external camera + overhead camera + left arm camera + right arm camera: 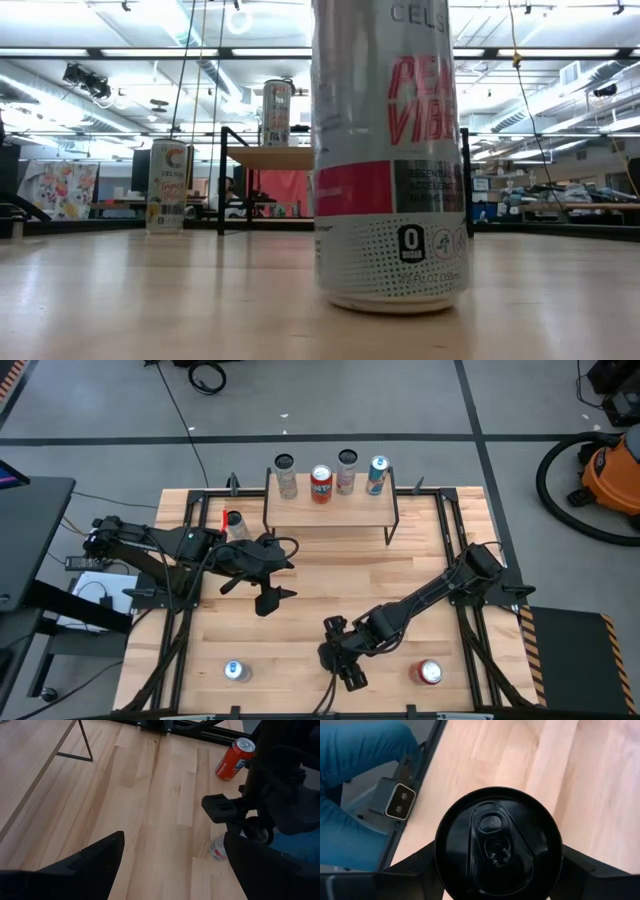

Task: Place canned beverage on shelf
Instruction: Put the white pink soda can on the shelf aligned with the other white pink soda can

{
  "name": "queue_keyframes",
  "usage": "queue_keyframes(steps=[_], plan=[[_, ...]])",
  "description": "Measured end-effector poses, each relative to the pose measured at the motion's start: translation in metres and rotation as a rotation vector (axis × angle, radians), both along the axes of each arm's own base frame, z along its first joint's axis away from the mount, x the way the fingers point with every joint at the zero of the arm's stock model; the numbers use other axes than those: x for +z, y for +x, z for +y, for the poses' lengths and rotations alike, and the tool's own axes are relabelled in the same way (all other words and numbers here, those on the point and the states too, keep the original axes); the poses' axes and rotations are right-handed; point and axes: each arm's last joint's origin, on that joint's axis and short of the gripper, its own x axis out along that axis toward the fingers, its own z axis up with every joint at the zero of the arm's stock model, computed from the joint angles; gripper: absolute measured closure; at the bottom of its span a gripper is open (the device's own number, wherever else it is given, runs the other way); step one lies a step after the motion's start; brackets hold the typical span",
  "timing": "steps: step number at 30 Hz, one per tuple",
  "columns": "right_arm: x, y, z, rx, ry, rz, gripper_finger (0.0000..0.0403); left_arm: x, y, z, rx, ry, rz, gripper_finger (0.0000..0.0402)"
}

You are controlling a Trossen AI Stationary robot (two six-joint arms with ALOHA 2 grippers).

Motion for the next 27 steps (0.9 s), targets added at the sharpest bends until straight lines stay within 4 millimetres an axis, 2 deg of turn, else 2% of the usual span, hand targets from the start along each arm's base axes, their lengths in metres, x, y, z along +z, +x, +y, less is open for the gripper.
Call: queue_keyframes(steps=[3,9,15,22,27], plan=[[0.010,-0.002,-0.008,-0.041,0.016,-0.002,0.0142,0.000,0.000,0.000,0.002,-0.001,0.001,0.0049],[0.053,-0.013,-0.041,-0.145,0.025,-0.071,0.0142,-0.001,0.000,0.000,0.004,0.002,0.006,0.0049],[0.096,-0.029,-0.092,-0.264,0.038,-0.130,0.0142,-0.001,-0.001,0.002,0.030,0.027,0.015,0.0049],[0.130,-0.051,-0.154,-0.409,0.005,-0.181,0.0142,-0.001,-0.001,0.002,0.034,0.022,0.015,0.0049],[0.143,-0.063,-0.192,-0.473,-0.035,-0.216,0.0142,-0.002,-0.001,0.002,0.042,0.013,0.017,0.0049]])
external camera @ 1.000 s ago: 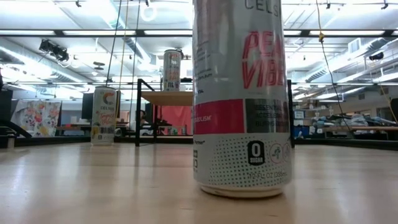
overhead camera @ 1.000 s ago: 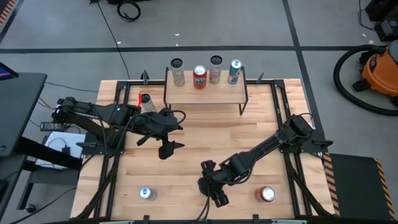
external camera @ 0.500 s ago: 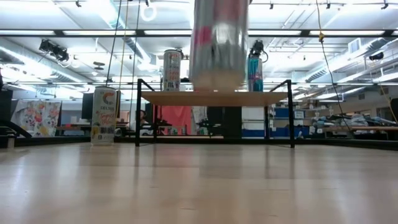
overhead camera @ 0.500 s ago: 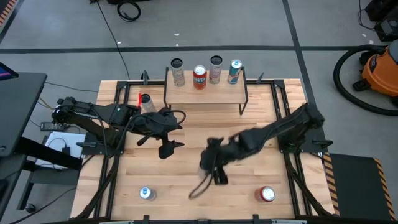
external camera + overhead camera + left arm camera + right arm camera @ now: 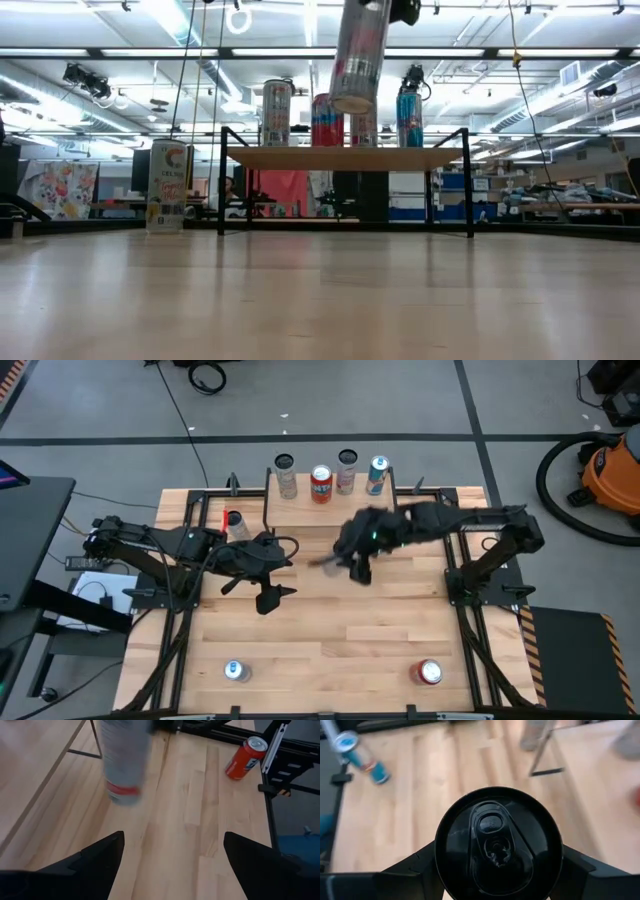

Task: Place canned beverage on shelf
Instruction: Put the white pink soda can on the shelf aligned with the other white pink soda can

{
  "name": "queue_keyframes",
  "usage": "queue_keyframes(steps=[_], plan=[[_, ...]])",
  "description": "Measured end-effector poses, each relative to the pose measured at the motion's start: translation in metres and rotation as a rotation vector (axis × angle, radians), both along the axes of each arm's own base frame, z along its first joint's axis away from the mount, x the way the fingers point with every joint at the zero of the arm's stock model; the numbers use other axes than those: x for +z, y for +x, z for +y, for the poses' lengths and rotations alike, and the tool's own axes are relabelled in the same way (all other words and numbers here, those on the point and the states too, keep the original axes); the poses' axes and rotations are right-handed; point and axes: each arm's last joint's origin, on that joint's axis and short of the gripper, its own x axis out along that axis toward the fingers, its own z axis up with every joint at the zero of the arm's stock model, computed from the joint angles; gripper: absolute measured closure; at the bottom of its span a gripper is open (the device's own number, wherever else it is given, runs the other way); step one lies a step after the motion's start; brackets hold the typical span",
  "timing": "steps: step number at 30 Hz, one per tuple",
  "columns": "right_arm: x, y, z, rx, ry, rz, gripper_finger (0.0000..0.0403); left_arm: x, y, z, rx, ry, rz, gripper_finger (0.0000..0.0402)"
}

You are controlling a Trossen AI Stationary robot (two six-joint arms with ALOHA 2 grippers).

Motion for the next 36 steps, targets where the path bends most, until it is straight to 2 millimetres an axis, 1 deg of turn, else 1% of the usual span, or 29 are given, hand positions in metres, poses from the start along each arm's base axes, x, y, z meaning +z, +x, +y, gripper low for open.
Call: queue_keyframes(steps=[3,9,11,15,22,31,36], plan=[[0.004,-0.005,-0.020,-0.034,-0.031,-0.007,0.0142,-0.001,0.000,0.000,0.015,-0.017,0.007,0.0049],[0.007,-0.007,-0.058,-0.118,-0.099,0.025,0.0142,-0.002,-0.001,0.000,0.006,-0.003,0.020,0.0049],[0.012,-0.005,-0.069,-0.138,-0.127,0.027,0.0142,-0.003,-0.001,0.000,0.006,0.000,0.031,0.0049],[0.028,-0.006,-0.088,-0.180,-0.152,-0.012,0.0142,-0.004,-0.003,0.001,0.006,0.006,0.053,0.0049],[0.040,-0.022,-0.109,-0.223,-0.113,0.014,0.0142,-0.005,-0.004,0.001,0.006,0.010,0.067,0.0049],[0.039,-0.034,-0.136,-0.229,-0.057,0.006,0.0142,-0.005,-0.004,0.001,0.007,0.009,0.070,0.0049],[0.037,-0.043,-0.150,-0.229,0.015,0.016,0.0142,-0.006,-0.004,0.001,0.008,0.008,0.070,0.0049]])
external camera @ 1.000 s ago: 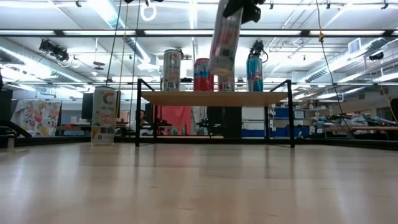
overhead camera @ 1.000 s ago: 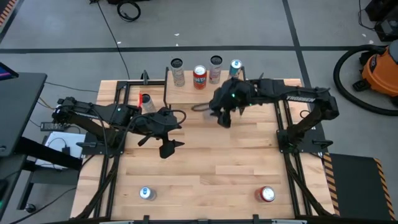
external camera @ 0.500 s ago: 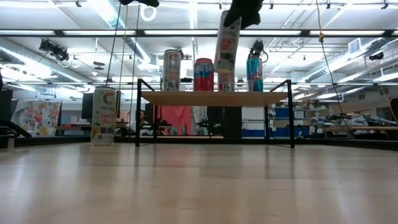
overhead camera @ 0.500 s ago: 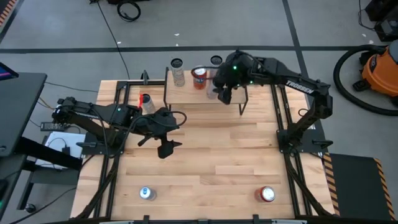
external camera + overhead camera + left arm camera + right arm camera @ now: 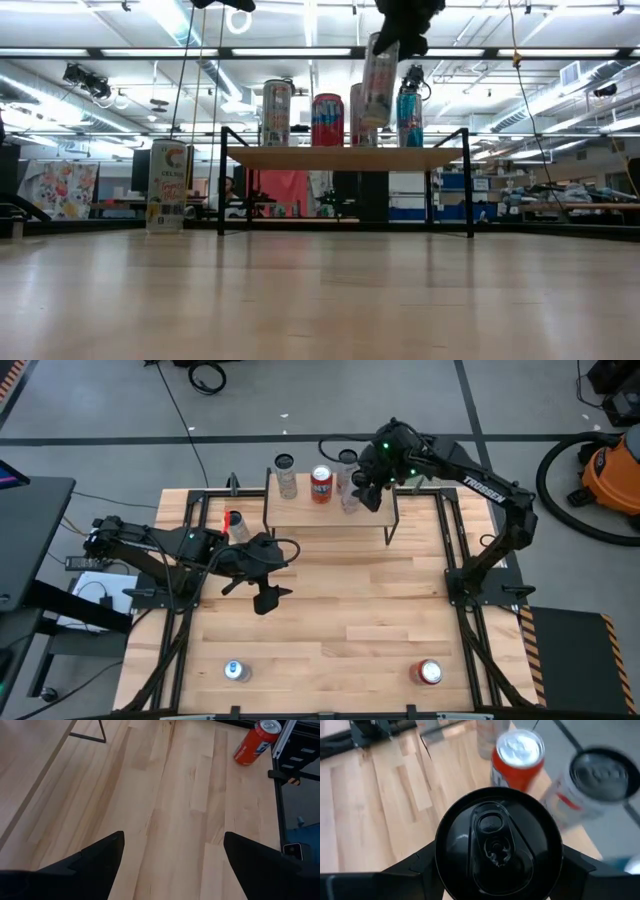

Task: Place canned beverage on shelf
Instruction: Put the white pink soda can on the shelf aligned with the other white pink soda can

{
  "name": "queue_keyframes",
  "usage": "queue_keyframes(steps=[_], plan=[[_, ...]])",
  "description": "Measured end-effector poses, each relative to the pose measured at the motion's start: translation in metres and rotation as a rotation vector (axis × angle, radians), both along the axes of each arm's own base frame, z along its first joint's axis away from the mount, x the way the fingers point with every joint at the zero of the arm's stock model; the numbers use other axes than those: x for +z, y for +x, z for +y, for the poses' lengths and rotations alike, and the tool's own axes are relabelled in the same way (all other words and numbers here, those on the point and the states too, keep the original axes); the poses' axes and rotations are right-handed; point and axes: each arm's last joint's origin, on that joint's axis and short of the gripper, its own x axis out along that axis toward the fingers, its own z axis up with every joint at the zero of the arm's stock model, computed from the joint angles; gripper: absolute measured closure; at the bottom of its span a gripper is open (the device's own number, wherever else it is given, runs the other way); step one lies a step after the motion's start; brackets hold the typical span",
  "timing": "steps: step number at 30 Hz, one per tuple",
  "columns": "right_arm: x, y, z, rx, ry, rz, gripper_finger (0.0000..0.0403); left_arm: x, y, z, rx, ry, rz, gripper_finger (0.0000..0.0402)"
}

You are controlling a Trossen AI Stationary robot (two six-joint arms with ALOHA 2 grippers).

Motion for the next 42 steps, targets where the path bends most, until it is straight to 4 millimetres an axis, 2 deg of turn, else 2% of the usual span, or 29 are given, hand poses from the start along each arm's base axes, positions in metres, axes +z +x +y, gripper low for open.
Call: queue_keyframes(steps=[4,15,23,28,31,42], plan=[[-0.005,0.002,-0.008,-0.015,0.006,0.012,0.0142,0.000,0.000,0.000,0.001,-0.001,0.000,0.0049],[-0.034,0.027,-0.020,0.008,0.035,0.102,0.0142,0.000,0.000,0.000,0.005,-0.005,-0.001,0.0049],[-0.032,0.029,-0.022,0.011,0.014,0.075,0.0141,0.000,0.000,0.000,0.005,-0.005,-0.001,0.0049],[-0.030,0.030,-0.023,0.021,-0.005,0.059,0.0077,0.000,0.000,0.000,0.004,-0.004,-0.001,0.0049],[-0.030,0.030,-0.023,0.025,-0.007,0.061,0.0054,0.000,0.000,0.000,0.004,-0.004,-0.001,0.0049],[-0.030,0.030,-0.022,0.024,-0.009,0.062,0.0056,0.000,0.000,0.000,0.001,-0.001,0.000,0.0049]])
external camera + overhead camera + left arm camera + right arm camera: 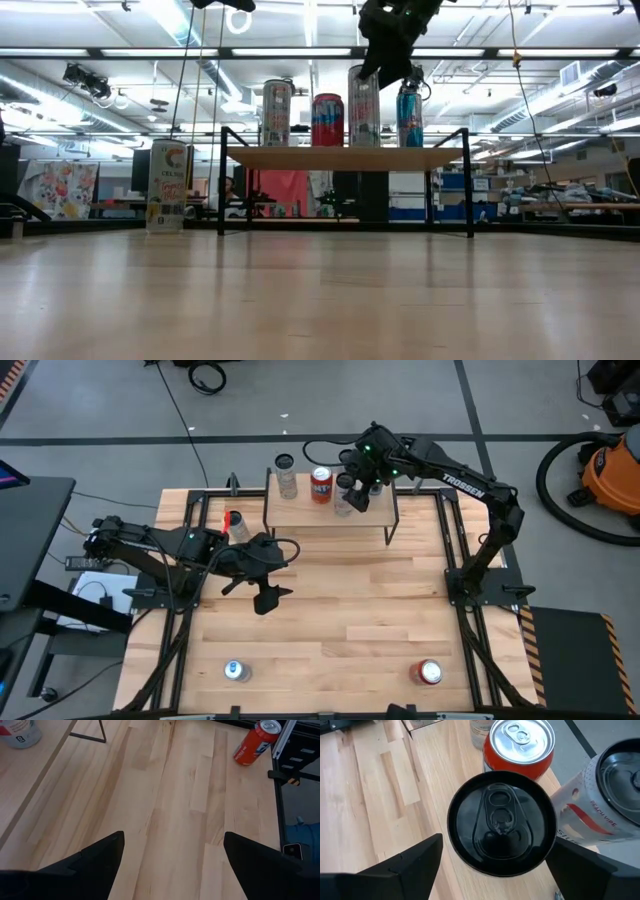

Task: Place canned beverage on shelf
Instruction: Put the white pink soda can on the shelf aligned with the other white pink soda can

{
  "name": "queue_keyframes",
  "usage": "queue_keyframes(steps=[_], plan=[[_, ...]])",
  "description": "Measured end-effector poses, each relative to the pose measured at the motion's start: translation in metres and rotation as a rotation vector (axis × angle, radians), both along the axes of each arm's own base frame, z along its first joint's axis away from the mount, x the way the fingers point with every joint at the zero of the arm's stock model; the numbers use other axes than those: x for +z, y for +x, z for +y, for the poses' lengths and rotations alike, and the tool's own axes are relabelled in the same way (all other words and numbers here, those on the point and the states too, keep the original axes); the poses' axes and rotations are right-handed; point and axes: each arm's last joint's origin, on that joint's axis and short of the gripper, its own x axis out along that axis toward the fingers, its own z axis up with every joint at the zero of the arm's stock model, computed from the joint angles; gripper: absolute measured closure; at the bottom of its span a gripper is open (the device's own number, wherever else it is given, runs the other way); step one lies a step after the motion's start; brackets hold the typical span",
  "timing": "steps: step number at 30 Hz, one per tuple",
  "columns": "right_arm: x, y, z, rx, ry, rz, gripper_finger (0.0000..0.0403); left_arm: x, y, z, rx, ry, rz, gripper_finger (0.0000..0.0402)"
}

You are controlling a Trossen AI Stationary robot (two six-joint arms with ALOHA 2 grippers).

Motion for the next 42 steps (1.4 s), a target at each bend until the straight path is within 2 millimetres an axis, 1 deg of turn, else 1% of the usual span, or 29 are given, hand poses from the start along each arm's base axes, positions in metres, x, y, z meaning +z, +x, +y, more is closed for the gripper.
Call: queue_keyframes(steps=[6,22,25,30,38,42], plan=[[0.000,-0.001,-0.001,-0.036,-0.038,0.023,0.0056,0.000,0.000,0.000,0.000,0.000,0.000,0.0049],[-0.003,-0.006,0.001,-0.043,-0.010,0.076,0.0056,0.000,0.000,0.000,0.001,-0.001,0.000,0.0049],[0.002,-0.005,0.005,-0.029,-0.019,0.043,0.0055,0.000,0.000,0.000,0.001,-0.001,0.000,0.0049],[0.006,0.001,0.006,-0.008,-0.055,-0.022,0.0055,0.000,0.000,0.000,-0.002,0.002,-0.001,0.0049],[0.008,0.003,0.005,-0.003,-0.065,-0.039,0.0055,0.000,0.000,0.000,-0.002,0.002,-0.001,0.0049],[0.008,0.003,0.005,-0.003,-0.065,-0.039,0.0065,0.000,0.000,0.000,-0.002,0.002,-0.001,0.0049]])
